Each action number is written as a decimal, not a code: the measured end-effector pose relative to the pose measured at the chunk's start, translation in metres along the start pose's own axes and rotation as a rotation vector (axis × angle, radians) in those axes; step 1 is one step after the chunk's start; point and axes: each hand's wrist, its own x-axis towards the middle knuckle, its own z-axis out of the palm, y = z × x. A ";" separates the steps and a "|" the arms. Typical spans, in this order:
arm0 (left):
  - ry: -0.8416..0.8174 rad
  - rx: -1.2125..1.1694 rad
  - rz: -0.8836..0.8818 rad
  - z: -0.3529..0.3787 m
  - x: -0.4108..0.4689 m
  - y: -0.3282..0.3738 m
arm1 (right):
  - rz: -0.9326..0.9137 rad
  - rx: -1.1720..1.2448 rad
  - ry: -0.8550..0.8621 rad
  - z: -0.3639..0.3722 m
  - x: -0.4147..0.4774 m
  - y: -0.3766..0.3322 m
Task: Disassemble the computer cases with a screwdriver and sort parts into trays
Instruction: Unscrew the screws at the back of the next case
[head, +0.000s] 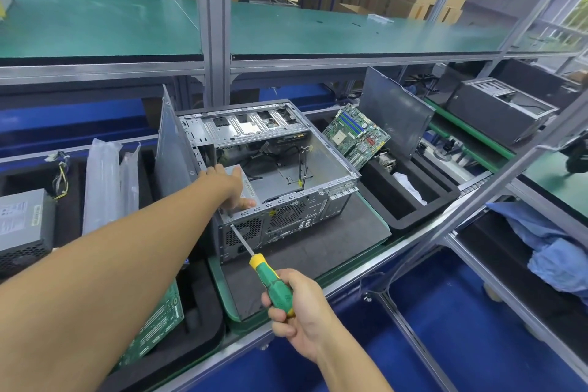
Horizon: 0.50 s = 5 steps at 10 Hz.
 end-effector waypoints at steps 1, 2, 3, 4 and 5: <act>0.001 -0.004 0.000 -0.001 -0.001 0.000 | -0.174 -0.058 0.068 0.000 0.000 0.007; -0.001 -0.004 -0.001 -0.001 -0.003 0.000 | -0.308 -0.109 0.144 -0.003 -0.001 0.014; 0.003 0.000 0.000 -0.001 -0.005 0.000 | -0.340 -0.083 0.127 0.000 -0.001 0.014; 0.003 -0.010 -0.001 -0.002 -0.007 0.001 | -0.258 -0.009 0.100 0.005 -0.004 0.011; -0.003 -0.023 -0.016 -0.002 -0.007 0.004 | -0.100 0.004 0.105 0.006 -0.006 0.007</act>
